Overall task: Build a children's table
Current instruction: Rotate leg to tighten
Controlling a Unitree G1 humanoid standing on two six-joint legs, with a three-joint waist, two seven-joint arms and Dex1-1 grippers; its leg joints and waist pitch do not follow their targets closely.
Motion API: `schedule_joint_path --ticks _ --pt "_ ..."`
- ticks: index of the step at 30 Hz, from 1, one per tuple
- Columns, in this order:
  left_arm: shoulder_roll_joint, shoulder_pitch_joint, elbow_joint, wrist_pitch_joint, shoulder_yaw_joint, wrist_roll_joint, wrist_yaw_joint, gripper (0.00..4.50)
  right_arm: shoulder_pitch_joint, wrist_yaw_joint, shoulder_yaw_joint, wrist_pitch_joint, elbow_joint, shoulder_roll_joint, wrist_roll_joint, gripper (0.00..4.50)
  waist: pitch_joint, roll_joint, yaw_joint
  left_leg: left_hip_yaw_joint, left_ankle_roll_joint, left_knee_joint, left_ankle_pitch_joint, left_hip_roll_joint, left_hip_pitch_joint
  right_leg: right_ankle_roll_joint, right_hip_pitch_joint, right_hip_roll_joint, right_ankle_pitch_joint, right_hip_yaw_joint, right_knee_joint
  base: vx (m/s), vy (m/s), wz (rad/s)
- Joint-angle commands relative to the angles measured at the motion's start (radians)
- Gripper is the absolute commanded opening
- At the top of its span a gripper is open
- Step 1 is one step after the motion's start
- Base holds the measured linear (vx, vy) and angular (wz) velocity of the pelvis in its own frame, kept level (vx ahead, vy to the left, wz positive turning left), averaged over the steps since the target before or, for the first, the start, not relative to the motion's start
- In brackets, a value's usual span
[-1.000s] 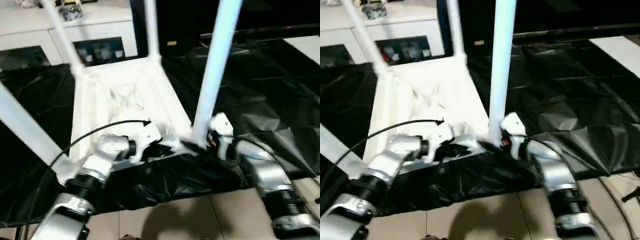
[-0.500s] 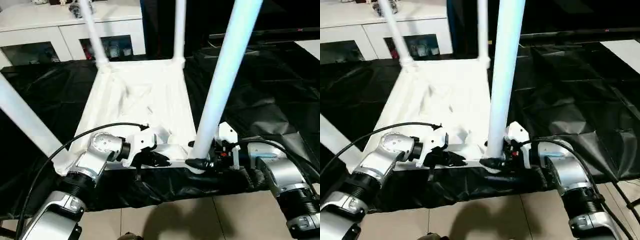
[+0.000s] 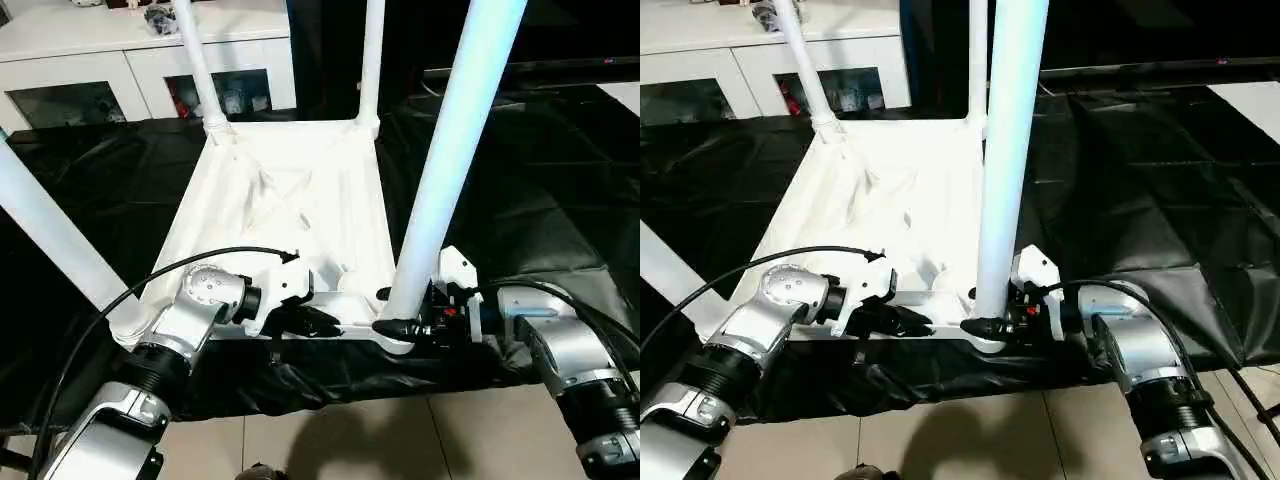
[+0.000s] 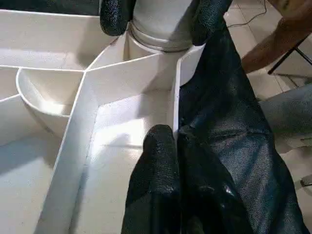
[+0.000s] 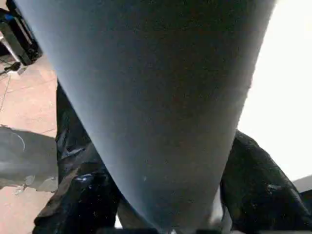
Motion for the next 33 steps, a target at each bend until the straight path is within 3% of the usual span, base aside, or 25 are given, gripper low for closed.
schedule_joint_path --ticks 1,4,6,8,11,13,14,19,20,21,25,28,33 --pt "-0.005 -0.037 0.004 -0.002 0.022 -0.011 0.052 0.00 0.043 0.039 0.083 0.031 -0.004 0.047 0.019 2.40 -0.057 -0.015 -0.005 -0.018 0.066 -0.064 -0.217 0.044 0.020 -0.259 0.035 -0.053 -0.131 0.037 -0.073 0.000 0.000 0.00" --pt "-0.024 -0.039 0.011 0.009 0.028 -0.001 0.117 0.00 0.032 -0.115 0.033 0.031 0.025 0.113 0.007 2.40 -0.055 -0.017 -0.006 -0.018 0.056 -0.066 -0.223 0.044 0.020 -0.255 0.032 -0.054 -0.149 0.039 -0.075 0.000 0.000 0.00" --pt "-0.052 -0.045 0.023 0.022 0.030 0.023 0.196 0.00 0.026 -0.246 -0.002 0.015 0.053 0.174 -0.009 2.39 -0.051 -0.016 -0.015 -0.021 0.032 -0.072 -0.263 0.041 0.020 -0.241 0.031 -0.055 -0.213 0.036 -0.079 0.000 0.000 0.00" --pt "-0.097 -0.046 0.032 0.033 0.031 0.039 0.274 0.00 0.014 -0.394 -0.027 0.025 0.090 0.242 -0.033 2.36 -0.045 -0.018 -0.028 -0.023 0.003 -0.078 -0.317 0.041 0.027 -0.214 0.025 -0.057 -0.319 0.039 -0.091 0.000 0.000 0.00" --pt "-0.162 -0.048 0.026 0.058 0.033 0.048 0.363 0.00 0.001 -0.582 -0.049 0.027 0.130 0.341 -0.062 2.35 -0.039 -0.017 -0.054 -0.031 -0.030 -0.086 -0.379 0.038 0.025 -0.178 0.023 -0.057 -0.415 0.037 -0.099 0.000 0.000 0.00" --pt "-0.180 -0.050 0.023 0.063 0.033 0.051 0.389 0.00 -0.001 -0.612 -0.043 0.021 0.135 0.364 -0.073 2.34 -0.039 -0.018 -0.066 -0.035 -0.035 -0.088 -0.411 0.036 0.023 -0.159 0.022 -0.057 -0.450 0.036 -0.104 0.000 0.000 0.00" --pt "-0.217 -0.053 0.007 0.085 0.030 0.060 0.443 0.00 -0.020 -0.716 -0.047 0.014 0.164 0.419 -0.098 2.34 -0.040 -0.012 -0.068 -0.034 -0.036 -0.087 -0.425 0.036 0.028 -0.153 0.017 -0.056 -0.452 0.038 -0.110 0.000 0.000 0.00" --pt "-0.260 -0.051 -0.017 0.109 0.021 0.085 0.510 0.00 -0.065 -0.832 -0.062 -0.010 0.216 0.480 -0.130 2.34 -0.037 -0.013 -0.076 -0.036 -0.029 -0.087 -0.445 0.033 0.030 -0.142 0.012 -0.056 -0.483 0.038 -0.117 0.000 0.000 0.00" --pt "-0.260 -0.045 -0.025 0.105 0.014 0.095 0.509 0.00 -0.072 -0.838 -0.066 -0.022 0.224 0.484 -0.132 2.34 -0.037 -0.013 -0.078 -0.035 -0.029 -0.087 -0.449 0.033 0.031 -0.140 0.011 -0.056 -0.483 0.038 -0.118 0.000 0.000 0.00" --pt "-0.255 -0.038 -0.033 0.098 0.009 0.101 0.501 0.00 -0.074 -0.832 -0.071 -0.031 0.224 0.484 -0.130 2.85 -0.039 -0.013 -0.079 -0.036 -0.028 -0.087 -0.453 0.033 0.031 -0.140 0.010 -0.056 -0.476 0.038 -0.118 0.000 0.000 0.00" --pt "-0.231 -0.025 -0.046 0.080 0.009 0.091 0.470 0.00 -0.059 -0.781 -0.064 -0.036 0.201 0.457 -0.124 2.99 -0.046 -0.013 -0.079 -0.031 -0.001 -0.089 -0.383 0.035 0.022 -0.175 0.022 -0.052 -0.320 0.039 -0.106 0.000 0.000 0.00" --pt "-0.180 -0.020 -0.045 0.048 0.011 0.083 0.420 0.00 -0.042 -0.714 -0.041 -0.068 0.185 0.380 -0.151 3.44 -0.049 -0.014 -0.076 -0.027 0.018 -0.085 -0.347 0.035 0.019 -0.197 0.027 -0.052 -0.261 0.039 -0.101 0.000 0.000 0.00" --pt "-0.140 -0.017 -0.048 0.028 0.016 0.071 0.351 0.00 -0.047 -0.629 -0.046 -0.115 0.211 0.302 -0.158 3.47 -0.054 -0.014 -0.071 -0.021 0.048 -0.076 -0.277 0.036 0.018 -0.233 0.032 -0.053 -0.175 0.037 -0.093 0.000 0.000 0.00"
